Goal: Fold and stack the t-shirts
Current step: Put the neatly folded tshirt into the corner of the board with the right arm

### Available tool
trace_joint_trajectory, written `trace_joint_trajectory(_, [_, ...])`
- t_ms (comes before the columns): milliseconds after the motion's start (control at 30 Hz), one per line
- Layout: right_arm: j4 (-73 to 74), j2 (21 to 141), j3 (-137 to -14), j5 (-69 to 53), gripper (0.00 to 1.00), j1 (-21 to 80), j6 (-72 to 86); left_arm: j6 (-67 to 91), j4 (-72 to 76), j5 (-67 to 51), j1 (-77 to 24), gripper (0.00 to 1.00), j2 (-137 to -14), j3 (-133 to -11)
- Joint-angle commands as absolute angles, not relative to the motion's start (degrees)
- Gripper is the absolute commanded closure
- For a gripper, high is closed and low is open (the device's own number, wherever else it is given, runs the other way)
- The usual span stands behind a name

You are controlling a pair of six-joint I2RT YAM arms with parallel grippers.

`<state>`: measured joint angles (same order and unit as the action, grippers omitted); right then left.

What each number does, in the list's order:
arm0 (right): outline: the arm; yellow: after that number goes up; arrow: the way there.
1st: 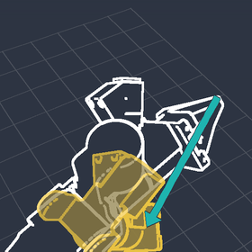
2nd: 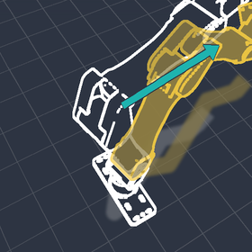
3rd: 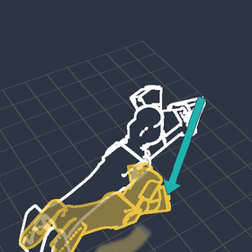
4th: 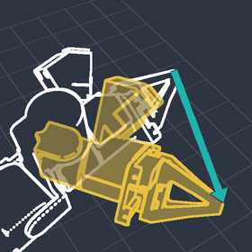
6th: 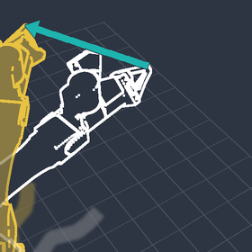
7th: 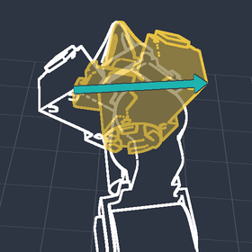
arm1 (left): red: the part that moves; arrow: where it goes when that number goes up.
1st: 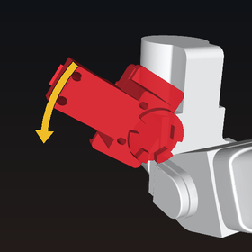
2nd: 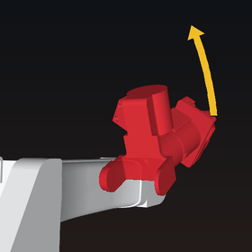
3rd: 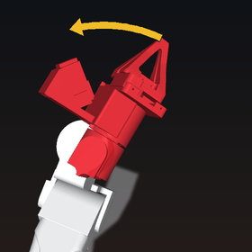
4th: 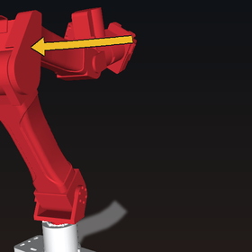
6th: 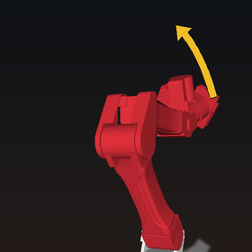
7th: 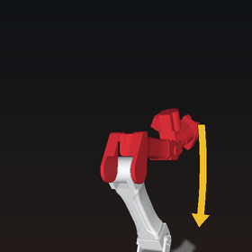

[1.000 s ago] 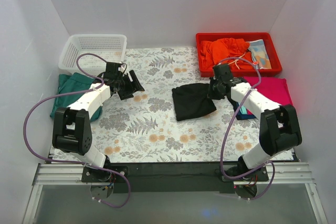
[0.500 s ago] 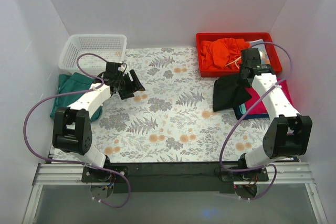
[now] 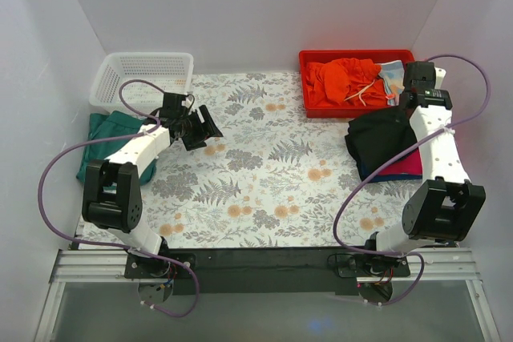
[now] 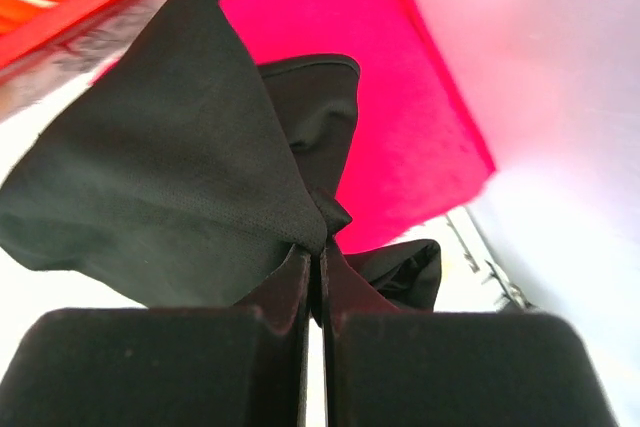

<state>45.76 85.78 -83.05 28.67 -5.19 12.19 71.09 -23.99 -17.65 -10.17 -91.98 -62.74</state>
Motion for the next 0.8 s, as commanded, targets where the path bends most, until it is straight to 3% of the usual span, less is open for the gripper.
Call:
trace_joint_trajectory(0, [47.37,85.87,-85.26,34.27,0.99,-5.98,12.66,70.31,-24.08,-18.63,-9.76,0.31,-91.93,-65.13])
trace_joint_trajectory(767, [50.01,93.95,-86.92,51.76,0.99,-8.35,15.56,70.05,-24.08,-18.63,-9.84,0.31,-92.37,-65.30])
